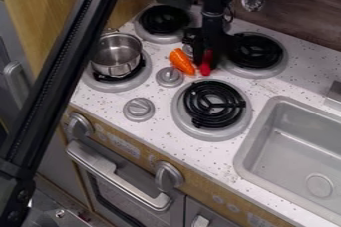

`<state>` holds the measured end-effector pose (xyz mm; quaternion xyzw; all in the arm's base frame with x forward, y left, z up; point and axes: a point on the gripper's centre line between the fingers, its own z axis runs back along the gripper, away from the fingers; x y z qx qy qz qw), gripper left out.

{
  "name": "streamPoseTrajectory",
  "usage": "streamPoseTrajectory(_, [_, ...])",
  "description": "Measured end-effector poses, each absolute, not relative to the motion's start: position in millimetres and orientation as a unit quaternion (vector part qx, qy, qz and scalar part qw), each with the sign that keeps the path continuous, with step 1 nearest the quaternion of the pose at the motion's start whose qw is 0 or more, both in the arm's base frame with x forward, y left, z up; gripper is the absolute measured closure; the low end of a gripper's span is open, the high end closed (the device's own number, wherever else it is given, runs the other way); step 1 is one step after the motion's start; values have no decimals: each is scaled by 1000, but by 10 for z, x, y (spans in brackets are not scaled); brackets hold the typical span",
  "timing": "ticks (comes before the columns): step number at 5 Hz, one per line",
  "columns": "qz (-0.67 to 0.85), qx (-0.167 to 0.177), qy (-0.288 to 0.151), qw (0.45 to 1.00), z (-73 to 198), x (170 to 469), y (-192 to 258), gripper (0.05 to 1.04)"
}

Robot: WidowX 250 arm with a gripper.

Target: Move the orange carrot beside the red spoon

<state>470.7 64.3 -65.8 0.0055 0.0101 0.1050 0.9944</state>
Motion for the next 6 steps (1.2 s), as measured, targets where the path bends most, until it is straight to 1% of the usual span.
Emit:
streamPoseTrajectory(1, [93,4,11,996,-659,4678,583,716])
streamPoseTrajectory(2, [82,2,9,997,-614,4594,545,722])
streamPoseTrajectory(3, [62,-3,-22,998,-294,4505,396,893])
streamPoseTrajectory(4, [30,-8,-53,998,-1,4359,58,1021])
streamPoseTrajectory(5, [32,-8,-54,998,74,4192,-1,1029])
streamPoseTrajectory(6, [45,-8,-24,999,-46,3994,-9,1025])
